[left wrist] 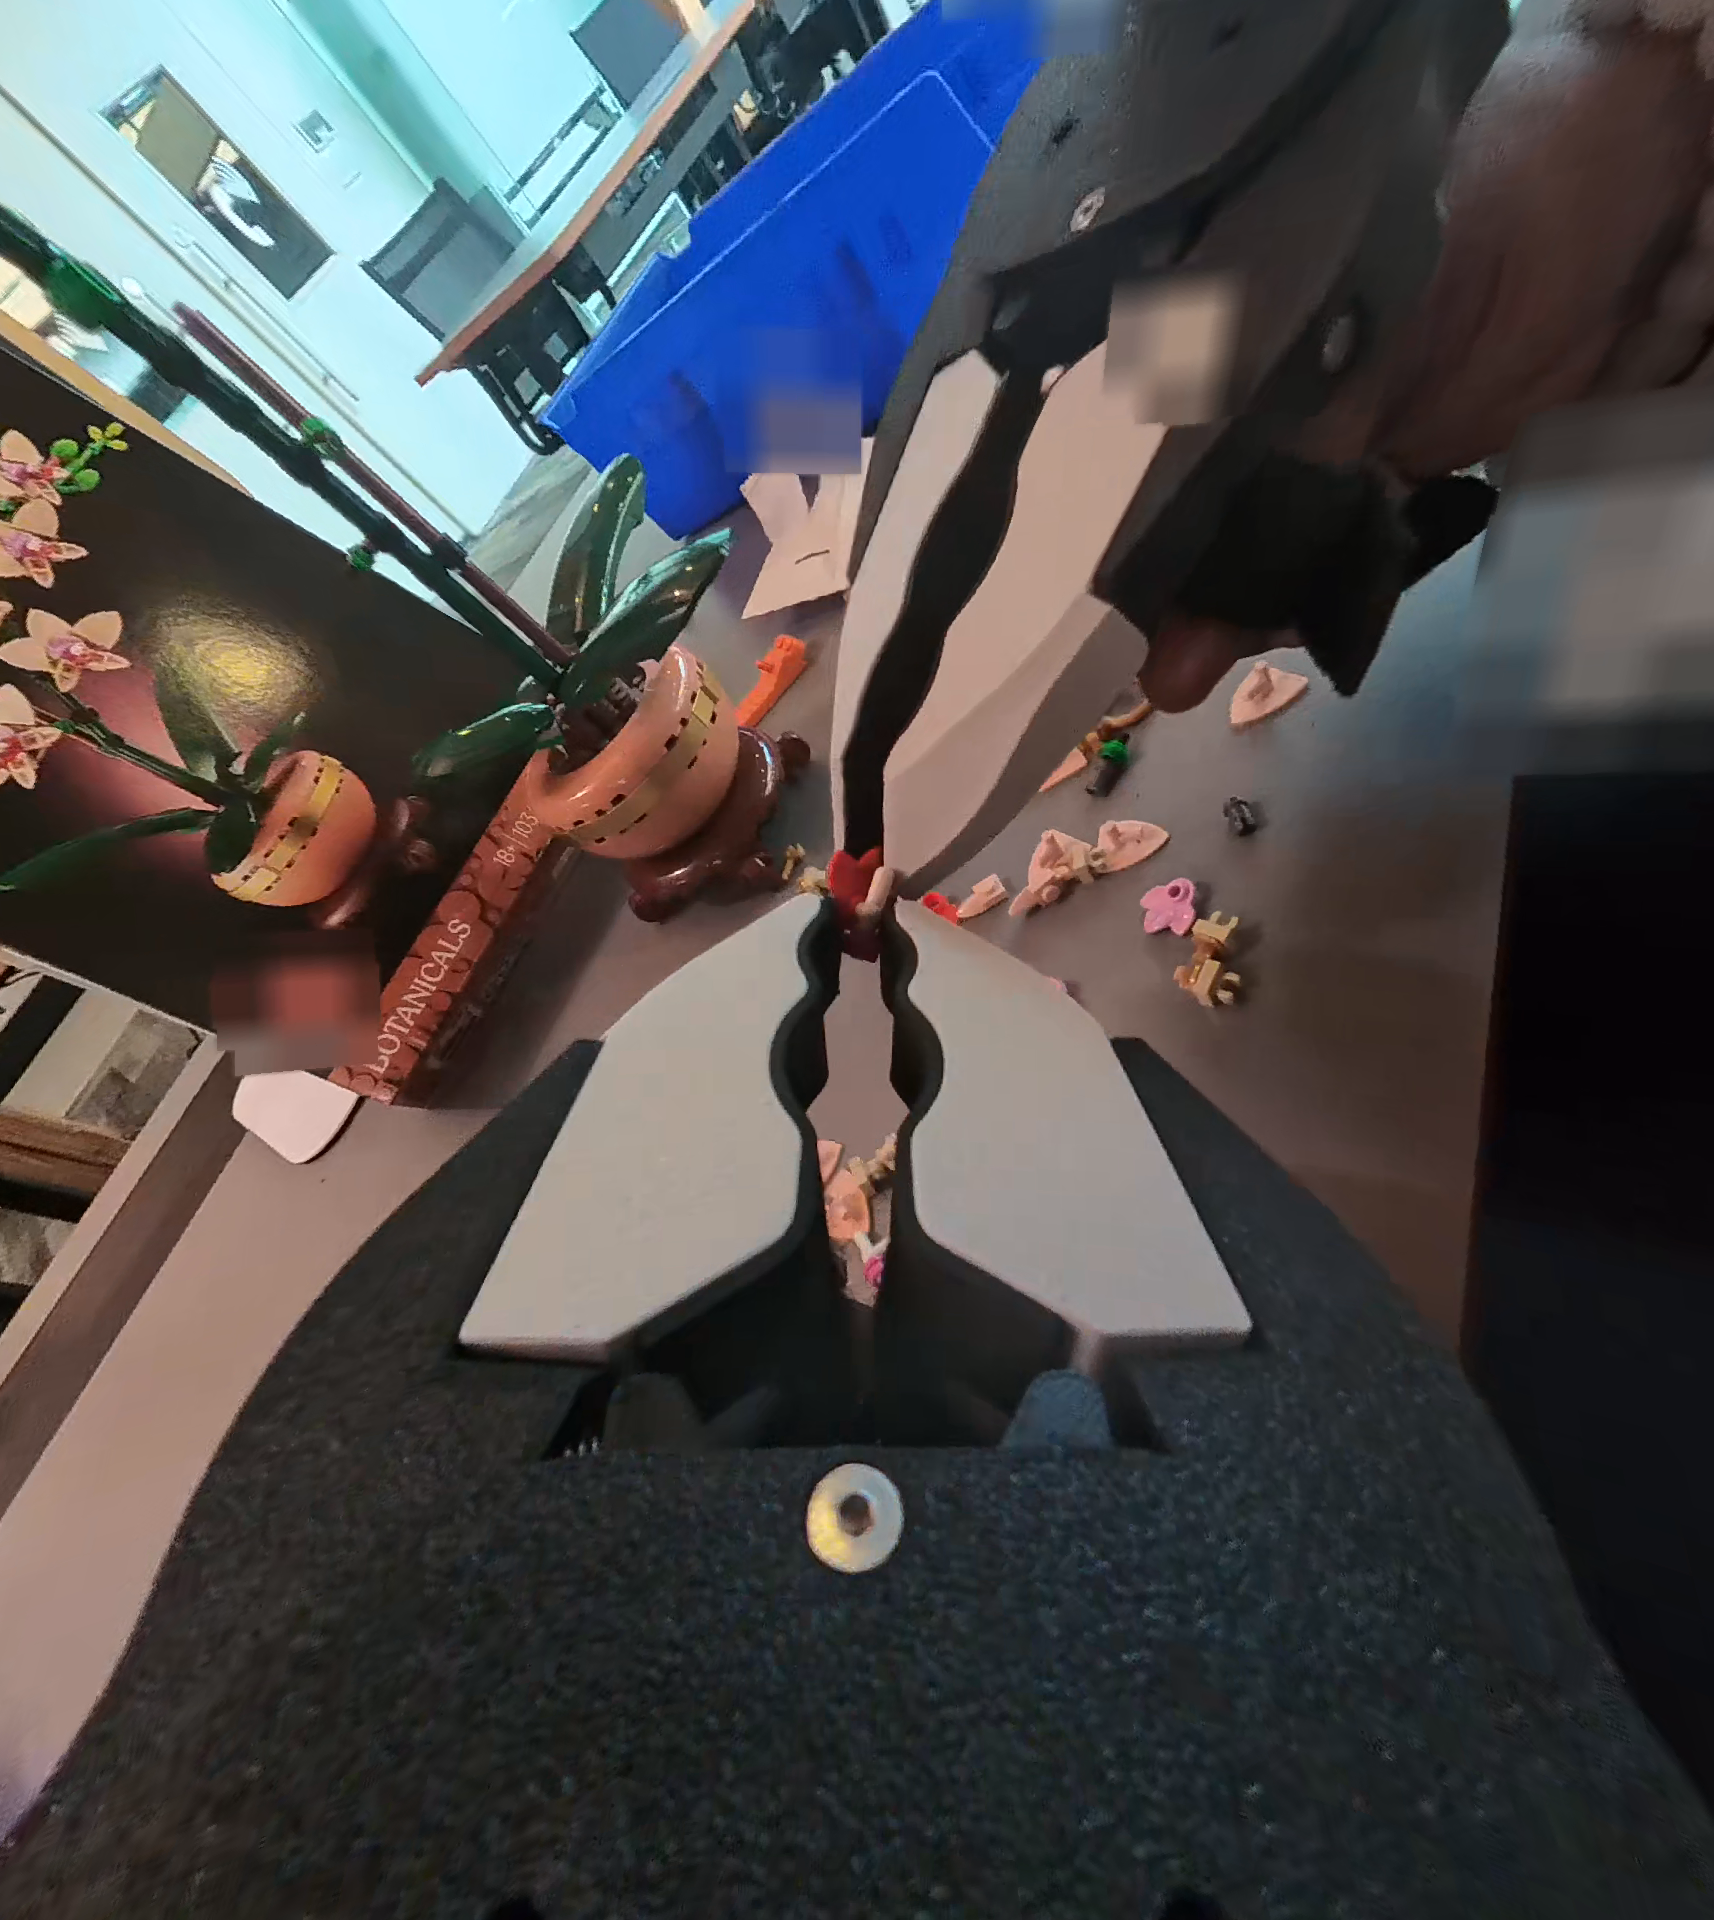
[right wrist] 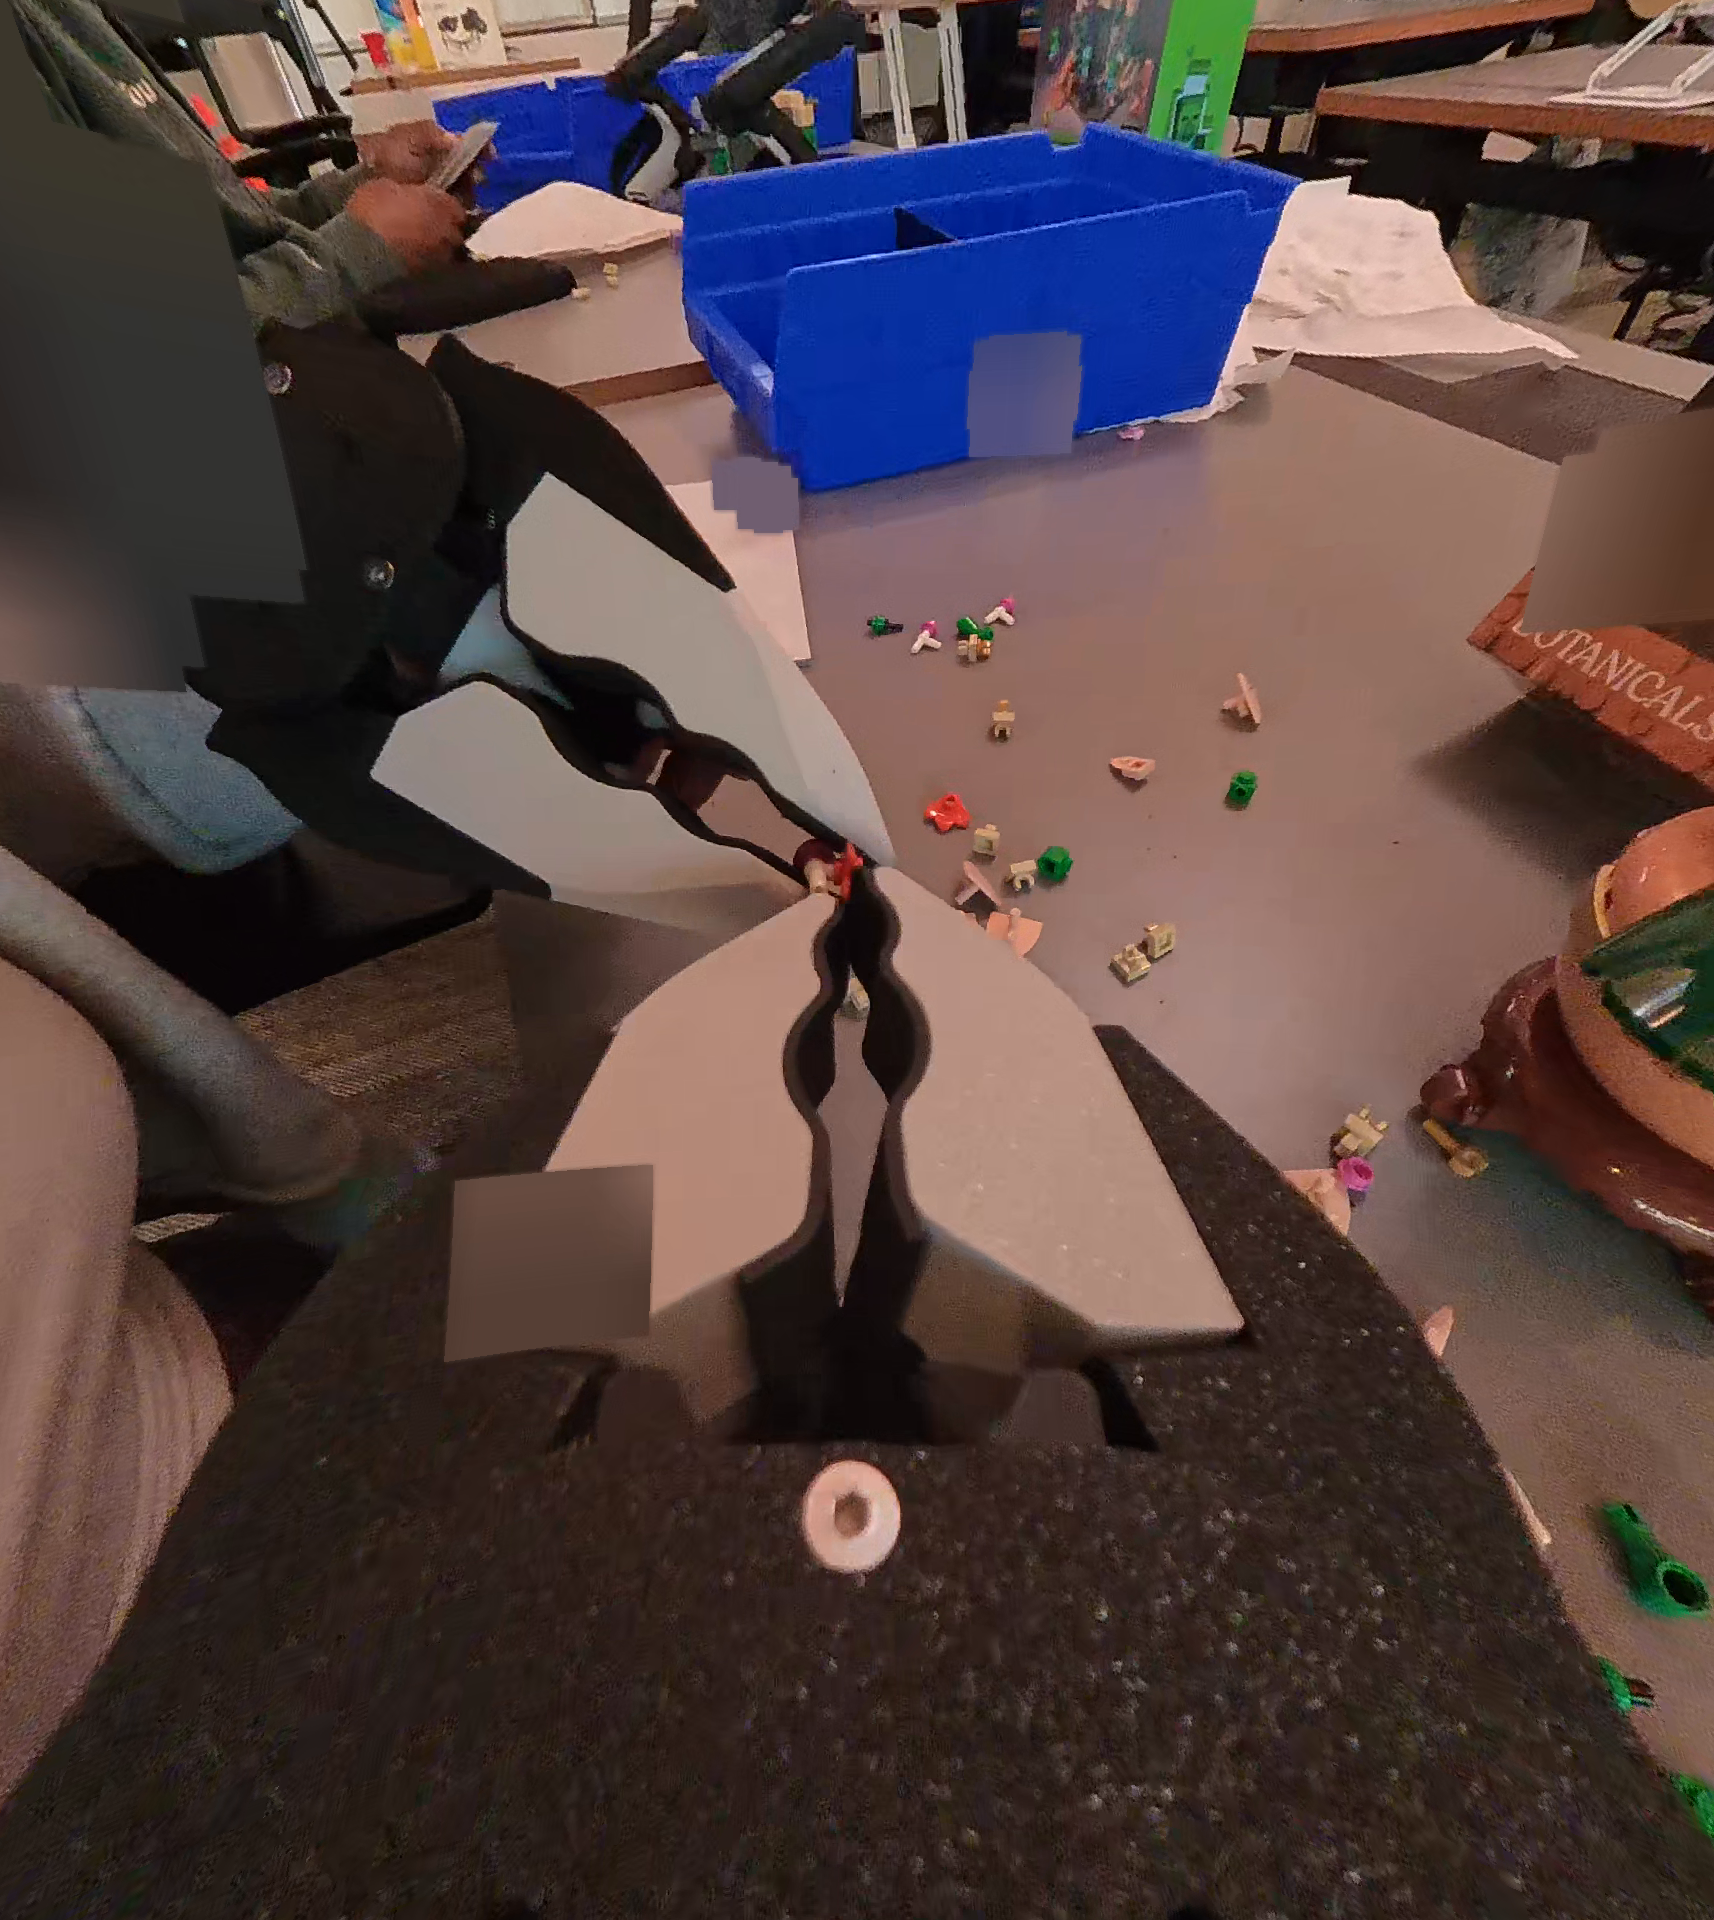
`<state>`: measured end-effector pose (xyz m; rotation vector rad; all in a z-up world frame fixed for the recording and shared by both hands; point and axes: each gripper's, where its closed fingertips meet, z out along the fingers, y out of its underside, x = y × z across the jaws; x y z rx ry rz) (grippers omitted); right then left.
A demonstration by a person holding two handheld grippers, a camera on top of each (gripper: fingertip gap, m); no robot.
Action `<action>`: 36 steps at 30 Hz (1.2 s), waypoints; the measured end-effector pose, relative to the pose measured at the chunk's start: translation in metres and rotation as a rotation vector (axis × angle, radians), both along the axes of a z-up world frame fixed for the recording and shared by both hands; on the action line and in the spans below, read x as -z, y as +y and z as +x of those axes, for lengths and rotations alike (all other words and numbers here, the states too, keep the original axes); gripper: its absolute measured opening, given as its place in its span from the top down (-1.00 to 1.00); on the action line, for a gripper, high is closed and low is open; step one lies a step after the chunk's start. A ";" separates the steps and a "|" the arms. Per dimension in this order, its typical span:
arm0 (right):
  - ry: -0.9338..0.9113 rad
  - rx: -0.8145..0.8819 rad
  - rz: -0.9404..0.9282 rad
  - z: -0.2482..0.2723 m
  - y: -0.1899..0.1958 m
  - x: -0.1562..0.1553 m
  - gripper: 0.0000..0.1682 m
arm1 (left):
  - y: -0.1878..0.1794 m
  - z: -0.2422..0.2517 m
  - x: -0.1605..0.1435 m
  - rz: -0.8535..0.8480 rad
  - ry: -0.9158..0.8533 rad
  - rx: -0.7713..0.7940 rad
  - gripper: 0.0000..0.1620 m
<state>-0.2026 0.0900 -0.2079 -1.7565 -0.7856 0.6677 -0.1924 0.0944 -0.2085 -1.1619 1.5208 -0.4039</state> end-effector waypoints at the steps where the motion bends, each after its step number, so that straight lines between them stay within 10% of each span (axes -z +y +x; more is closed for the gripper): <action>1: -0.016 0.008 0.015 -0.001 0.000 0.001 1.00 | 0.000 -0.001 0.001 -0.010 0.001 0.004 0.93; 15: -0.653 0.367 0.434 0.018 0.031 0.015 0.99 | -0.024 -0.006 0.012 -0.487 -0.043 0.126 0.92; 25: -0.016 0.000 0.147 -0.003 0.020 -0.004 0.91 | 0.009 -0.015 0.017 -0.459 -0.034 0.082 0.91; 36: 0.139 -0.120 -0.044 -0.007 0.014 -0.001 0.93 | 0.006 -0.013 0.007 -0.397 -0.056 0.068 0.91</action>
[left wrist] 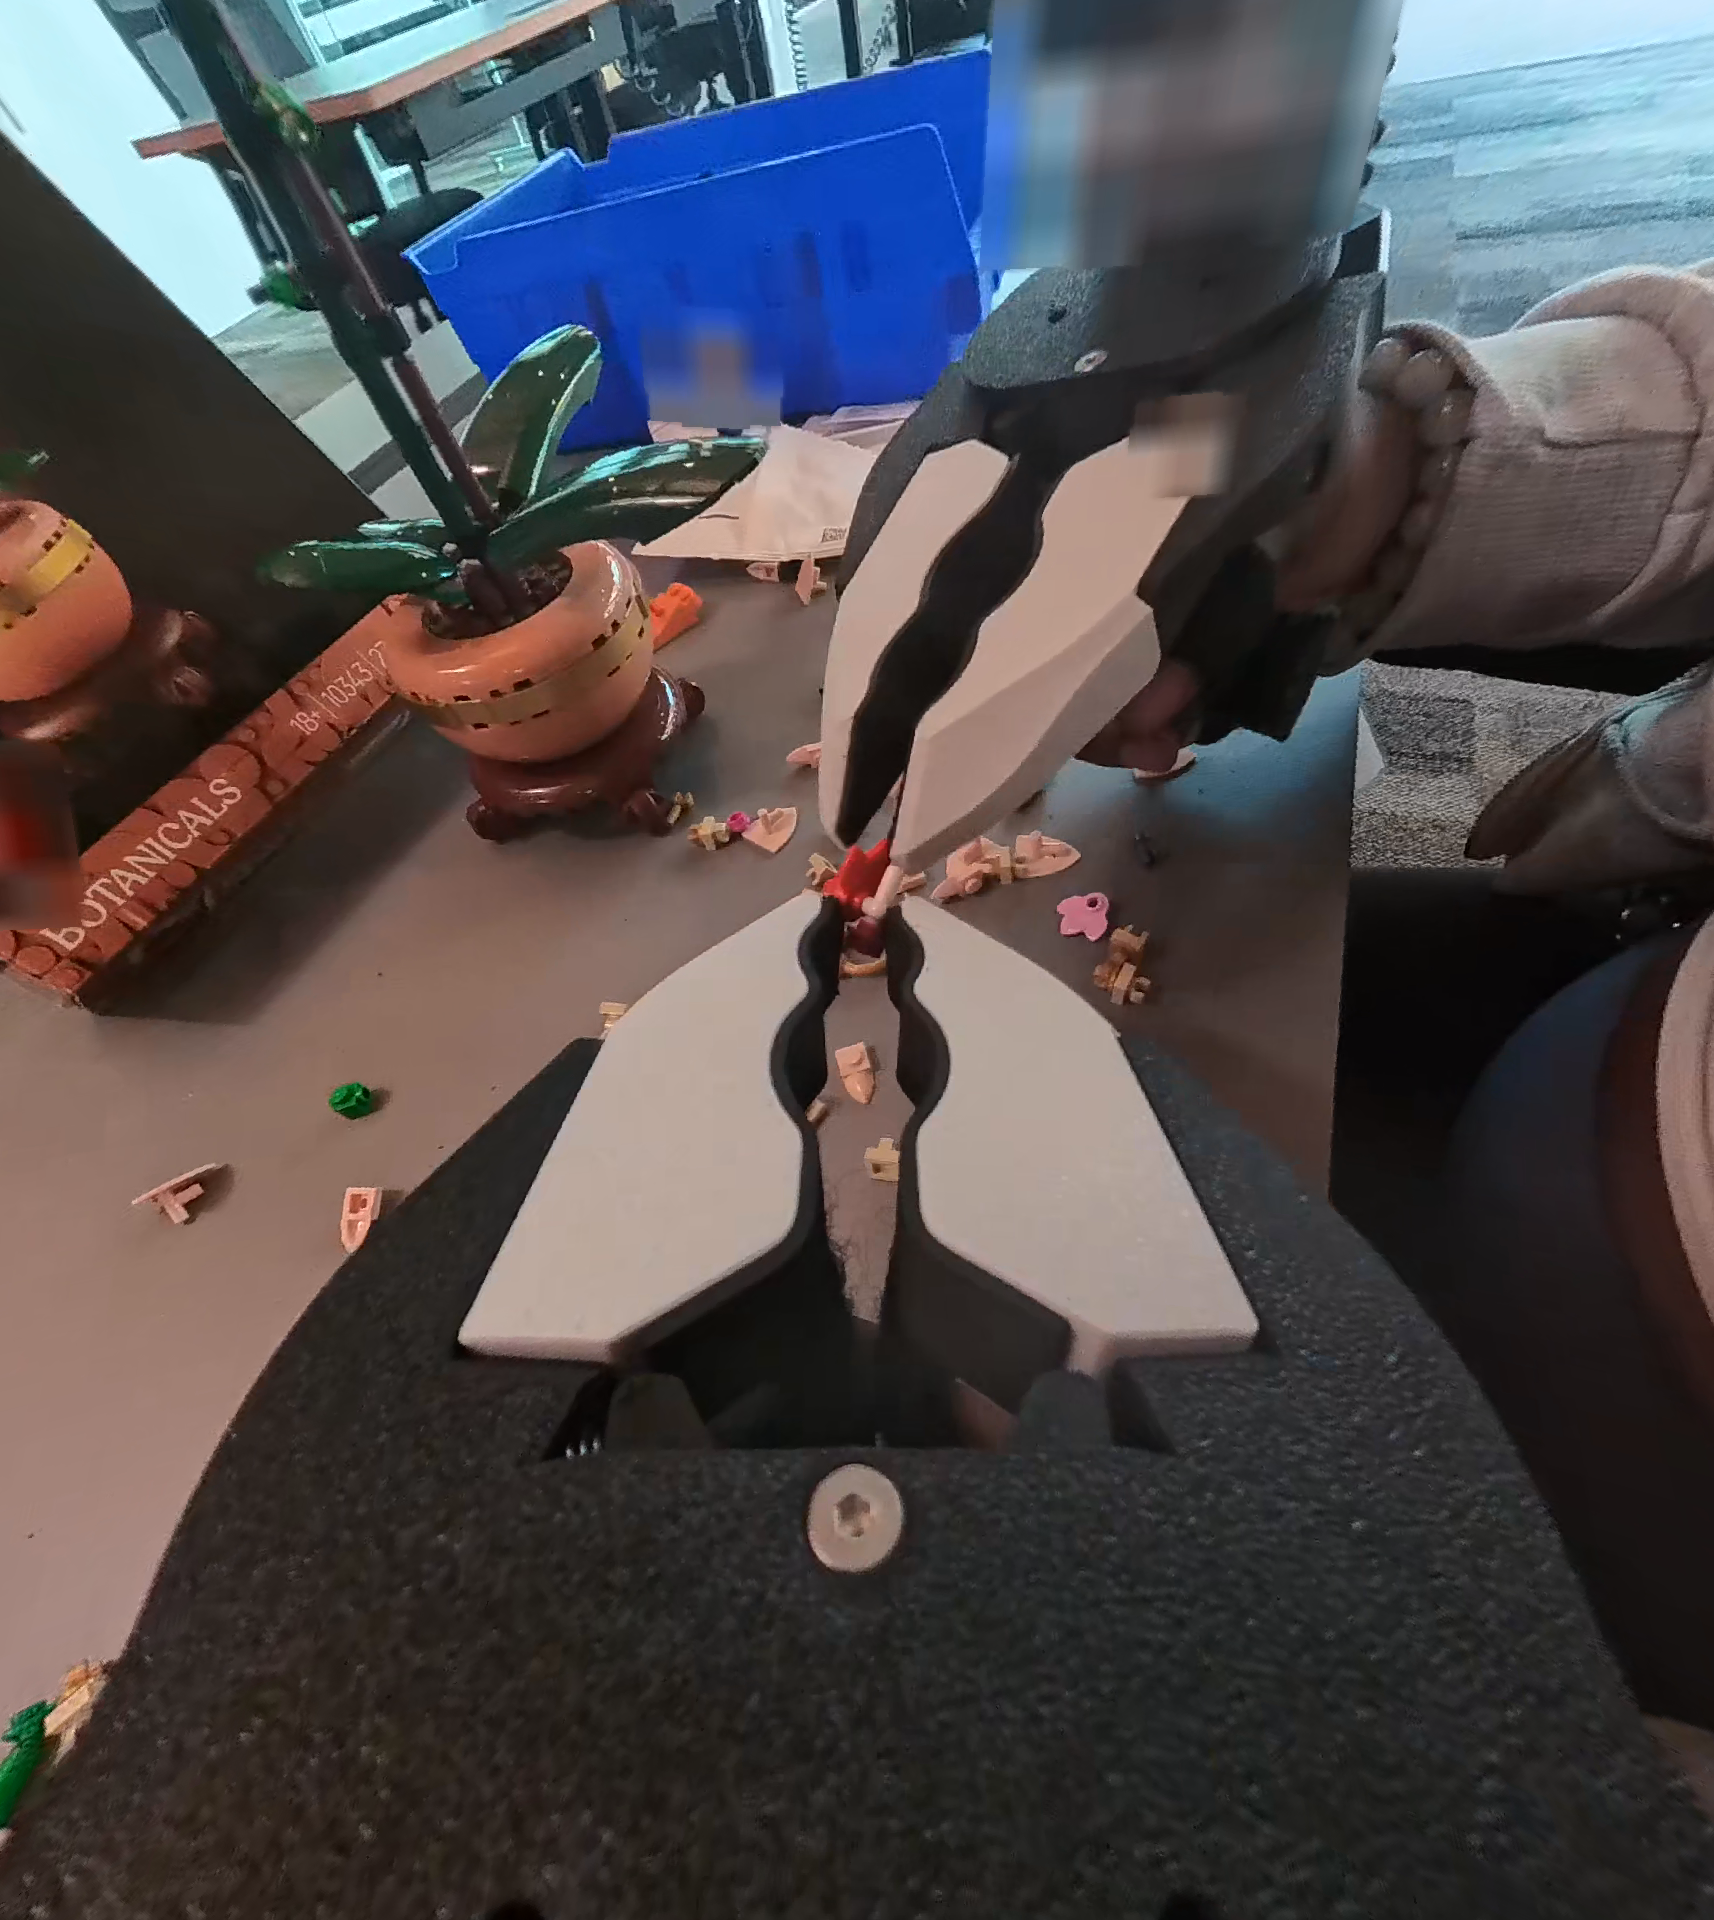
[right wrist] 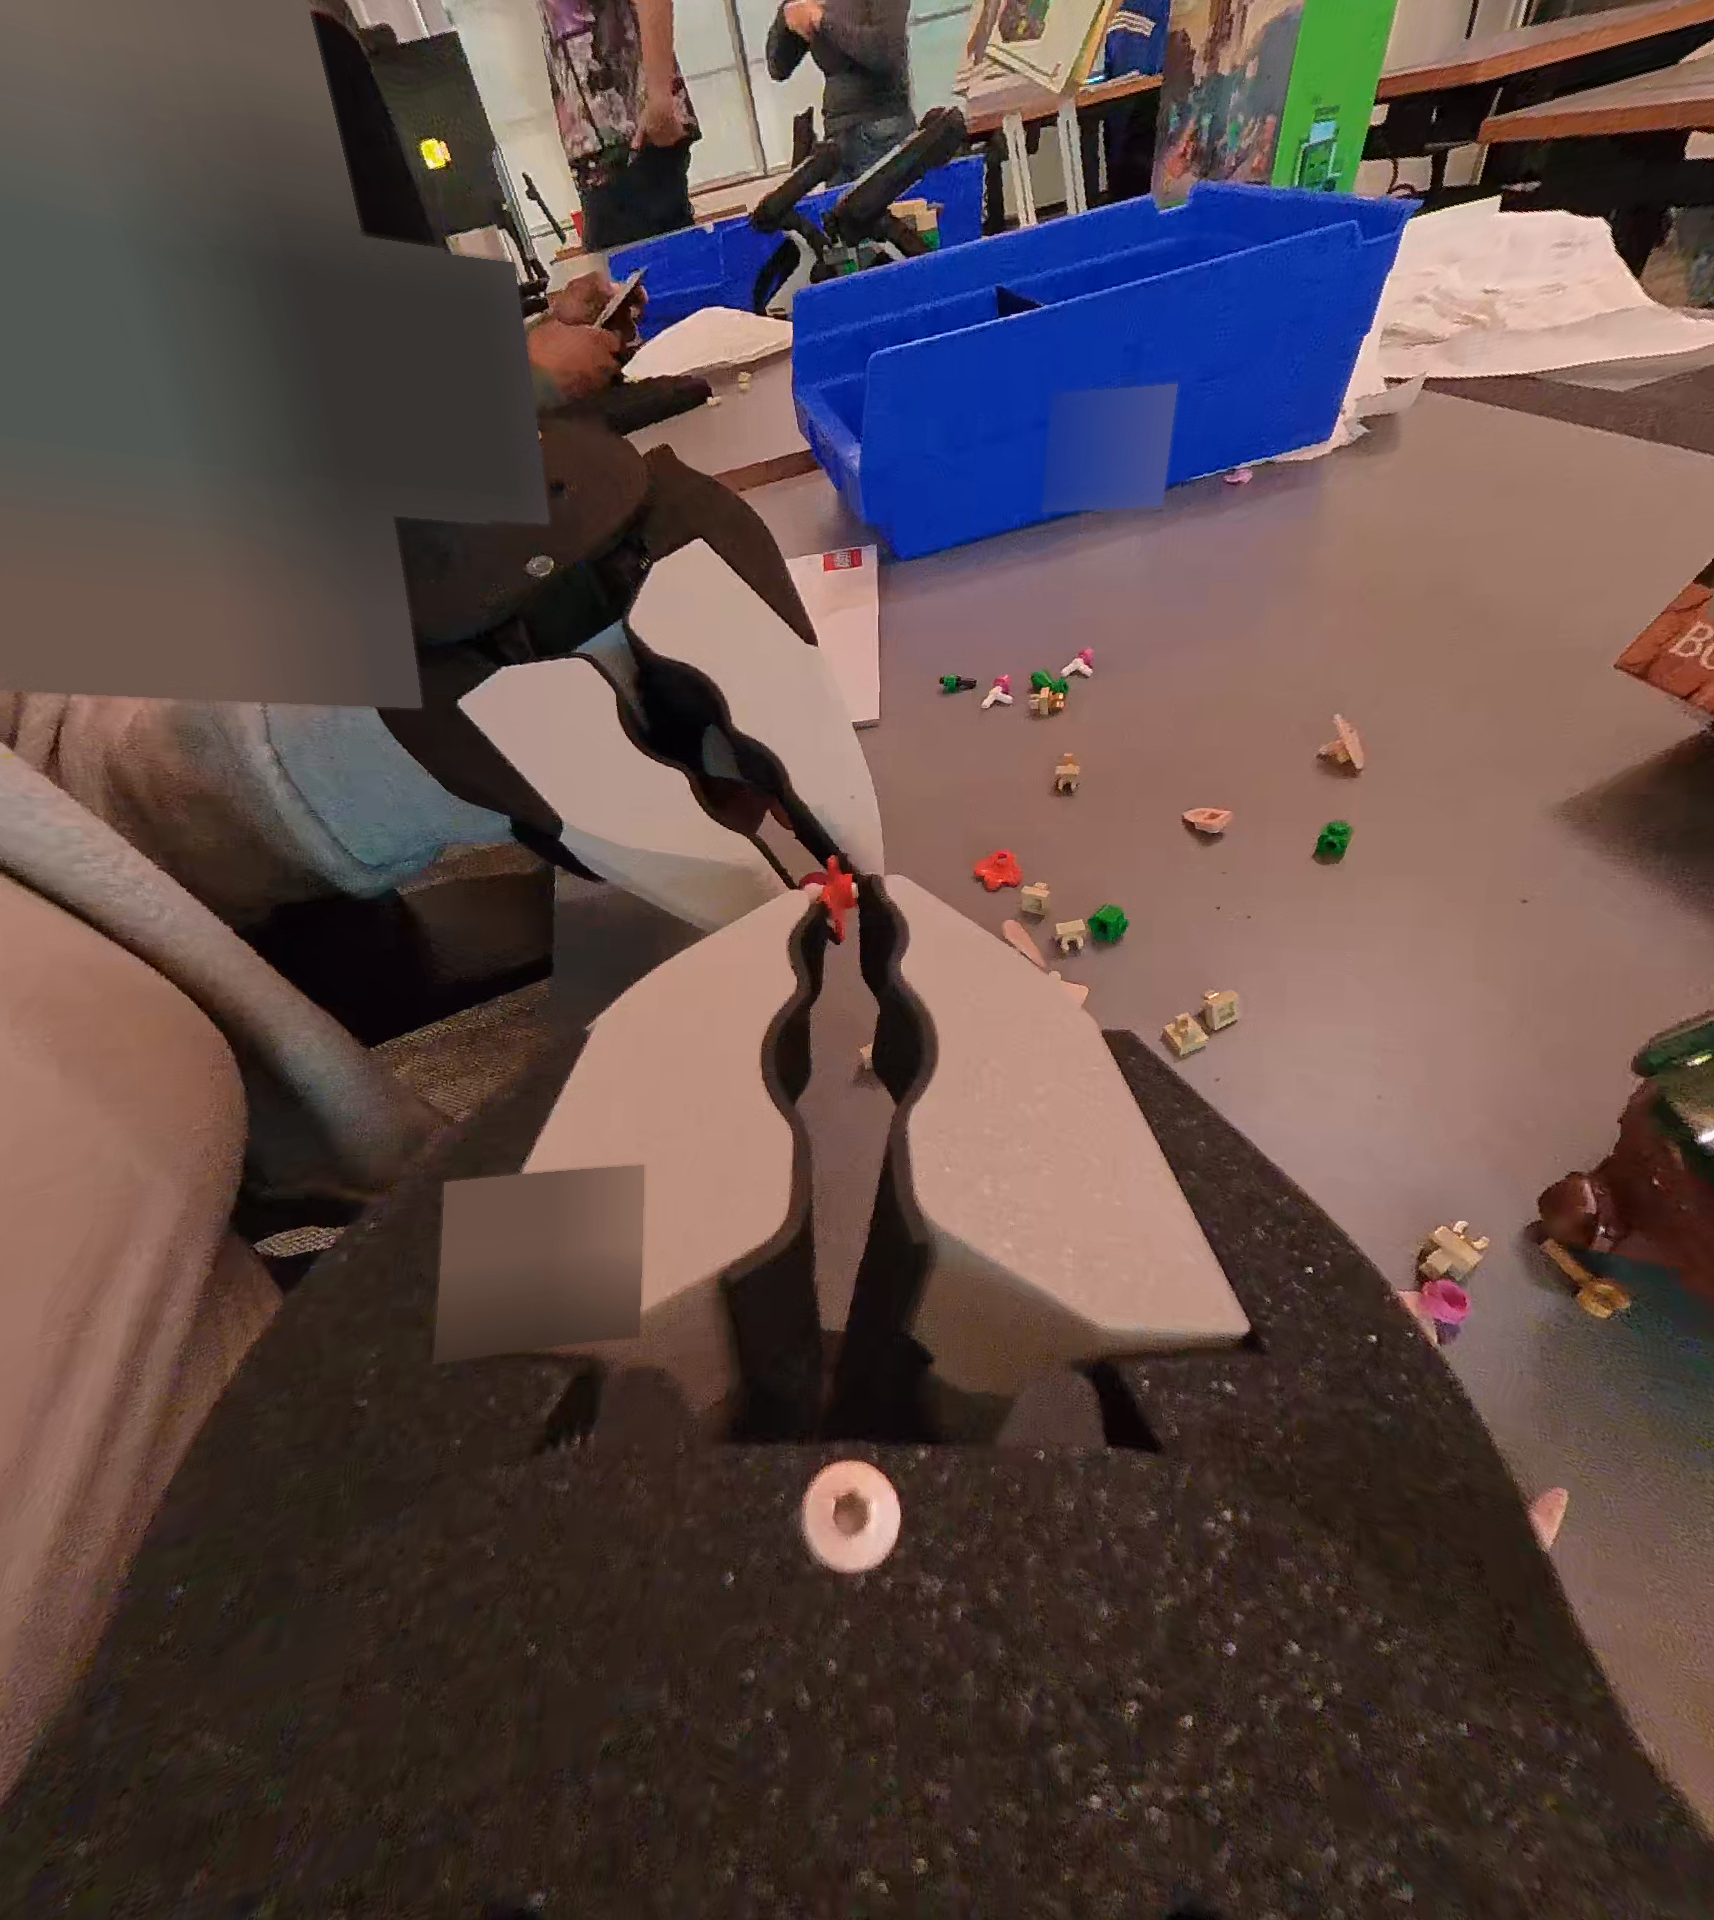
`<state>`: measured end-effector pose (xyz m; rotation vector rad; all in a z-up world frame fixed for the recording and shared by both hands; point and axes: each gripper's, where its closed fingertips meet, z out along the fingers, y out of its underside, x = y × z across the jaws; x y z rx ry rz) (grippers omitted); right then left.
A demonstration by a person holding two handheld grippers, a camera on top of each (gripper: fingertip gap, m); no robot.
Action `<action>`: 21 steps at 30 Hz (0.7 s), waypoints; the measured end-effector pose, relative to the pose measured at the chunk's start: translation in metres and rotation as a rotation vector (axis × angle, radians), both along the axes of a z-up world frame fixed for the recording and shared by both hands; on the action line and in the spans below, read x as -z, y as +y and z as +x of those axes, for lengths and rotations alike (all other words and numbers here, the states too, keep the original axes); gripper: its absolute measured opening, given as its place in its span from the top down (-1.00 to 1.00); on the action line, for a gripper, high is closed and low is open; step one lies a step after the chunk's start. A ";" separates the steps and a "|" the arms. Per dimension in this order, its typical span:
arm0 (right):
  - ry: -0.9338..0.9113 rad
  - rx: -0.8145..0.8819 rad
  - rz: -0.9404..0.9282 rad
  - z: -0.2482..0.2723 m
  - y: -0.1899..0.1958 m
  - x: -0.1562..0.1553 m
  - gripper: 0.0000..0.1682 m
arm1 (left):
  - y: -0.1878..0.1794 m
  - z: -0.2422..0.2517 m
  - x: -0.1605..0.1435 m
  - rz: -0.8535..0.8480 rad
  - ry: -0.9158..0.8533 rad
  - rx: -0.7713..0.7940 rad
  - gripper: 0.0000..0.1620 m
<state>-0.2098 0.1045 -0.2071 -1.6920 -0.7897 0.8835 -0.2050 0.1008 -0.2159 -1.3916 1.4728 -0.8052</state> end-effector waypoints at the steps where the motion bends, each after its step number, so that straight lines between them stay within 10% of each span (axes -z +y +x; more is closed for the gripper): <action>1: -0.007 0.002 0.009 0.000 -0.001 0.000 0.92 | 0.000 0.001 0.001 0.006 0.005 -0.001 0.91; 21: -0.058 0.045 0.185 0.002 -0.003 -0.010 0.91 | -0.004 0.009 -0.009 -0.054 -0.111 -0.042 0.92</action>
